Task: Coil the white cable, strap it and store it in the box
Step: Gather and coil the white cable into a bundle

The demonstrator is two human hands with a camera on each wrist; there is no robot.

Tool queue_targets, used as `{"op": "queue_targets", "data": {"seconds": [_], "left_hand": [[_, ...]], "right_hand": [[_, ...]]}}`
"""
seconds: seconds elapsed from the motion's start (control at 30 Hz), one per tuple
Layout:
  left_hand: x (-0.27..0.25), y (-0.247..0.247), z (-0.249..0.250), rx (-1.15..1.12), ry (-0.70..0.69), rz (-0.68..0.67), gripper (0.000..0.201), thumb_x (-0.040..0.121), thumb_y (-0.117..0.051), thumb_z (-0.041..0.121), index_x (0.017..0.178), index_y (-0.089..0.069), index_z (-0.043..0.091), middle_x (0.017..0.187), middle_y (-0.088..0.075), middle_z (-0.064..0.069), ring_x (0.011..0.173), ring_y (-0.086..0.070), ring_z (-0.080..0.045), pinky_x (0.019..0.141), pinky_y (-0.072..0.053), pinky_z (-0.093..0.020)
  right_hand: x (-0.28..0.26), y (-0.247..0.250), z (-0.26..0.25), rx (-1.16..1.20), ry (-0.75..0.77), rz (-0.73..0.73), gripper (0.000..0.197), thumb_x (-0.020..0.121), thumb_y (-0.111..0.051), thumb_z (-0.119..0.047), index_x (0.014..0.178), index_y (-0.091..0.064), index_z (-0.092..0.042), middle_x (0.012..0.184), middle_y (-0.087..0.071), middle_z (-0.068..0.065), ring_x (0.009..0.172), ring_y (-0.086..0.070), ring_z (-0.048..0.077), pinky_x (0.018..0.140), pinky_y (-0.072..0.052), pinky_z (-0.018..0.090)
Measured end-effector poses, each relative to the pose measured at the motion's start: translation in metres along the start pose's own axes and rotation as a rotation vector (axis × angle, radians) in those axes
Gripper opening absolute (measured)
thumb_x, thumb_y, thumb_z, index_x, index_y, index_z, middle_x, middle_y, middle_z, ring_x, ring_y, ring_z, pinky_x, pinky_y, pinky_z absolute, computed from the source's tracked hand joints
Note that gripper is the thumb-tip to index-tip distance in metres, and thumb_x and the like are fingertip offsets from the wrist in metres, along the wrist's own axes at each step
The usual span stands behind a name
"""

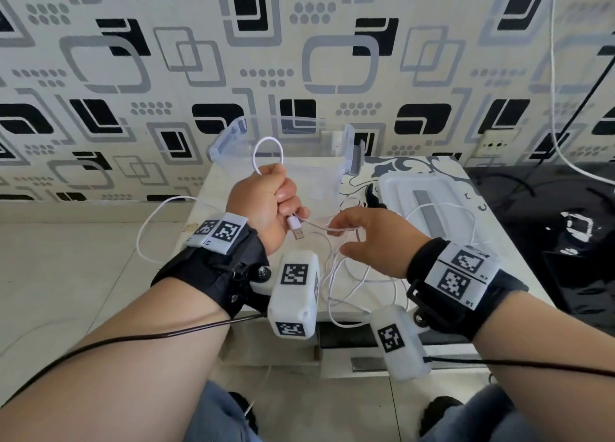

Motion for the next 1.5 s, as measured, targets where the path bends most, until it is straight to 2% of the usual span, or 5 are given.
{"op": "queue_targets", "data": {"seconds": [0.2,0.57,1.0,1.1,1.5], "left_hand": [[-0.003,-0.006,0.014,-0.095,-0.015,-0.087,0.029,0.098,-0.036,0.015,0.071,-0.042,0.020,0.040,-0.028,0.008,0.033,-0.020,-0.007,0.038,-0.026,-0.015],[0.005,0.023,0.016,0.010,0.123,0.026,0.035,0.098,-0.036,0.015,0.063,-0.033,0.019,0.038,-0.031,0.007,0.029,-0.022,-0.007,0.035,-0.026,-0.013],[-0.005,0.009,-0.015,0.358,0.229,0.002,0.018,0.095,-0.043,0.008,0.086,-0.058,0.010,0.039,-0.034,0.008,0.031,-0.024,-0.004,0.038,-0.026,-0.012],[-0.008,0.003,-0.015,0.334,0.238,-0.026,0.019,0.096,-0.042,0.010,0.085,-0.059,0.009,0.041,-0.033,0.008,0.031,-0.024,-0.004,0.038,-0.025,-0.013],[-0.011,0.003,-0.021,0.360,0.214,-0.004,0.018,0.096,-0.045,0.012,0.083,-0.057,0.012,0.046,-0.036,0.005,0.032,-0.023,-0.005,0.037,-0.024,-0.013]], "right_hand": [[0.008,-0.002,0.018,-0.158,-0.066,0.145,0.029,0.080,-0.063,-0.019,0.108,-0.061,-0.027,0.118,-0.059,-0.002,0.118,-0.043,0.022,0.100,-0.038,0.041],[0.009,0.014,0.033,0.013,-0.115,0.087,0.009,0.085,-0.063,-0.023,0.092,-0.066,-0.021,0.078,-0.057,-0.015,0.070,-0.051,-0.003,0.061,-0.036,0.006],[0.008,0.039,0.033,0.412,-0.152,0.458,0.010,0.088,-0.058,-0.016,0.082,-0.063,-0.023,0.074,-0.067,0.000,0.072,-0.067,0.016,0.062,-0.056,0.024],[0.006,0.037,0.038,0.401,-0.188,0.468,0.008,0.085,-0.060,-0.013,0.092,-0.062,-0.016,0.082,-0.066,-0.002,0.068,-0.064,0.012,0.053,-0.049,0.011],[0.010,0.022,0.031,1.029,-0.243,0.298,0.023,0.090,-0.041,0.005,0.083,-0.058,-0.010,0.069,-0.067,0.006,0.062,-0.064,0.018,0.052,-0.052,0.023]]}}
Point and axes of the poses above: each hand's wrist, its own x-axis towards the middle knuckle, its own y-axis out of the back of the hand, z = x × y, the point moved 6 cm from there along x, towards the middle knuckle
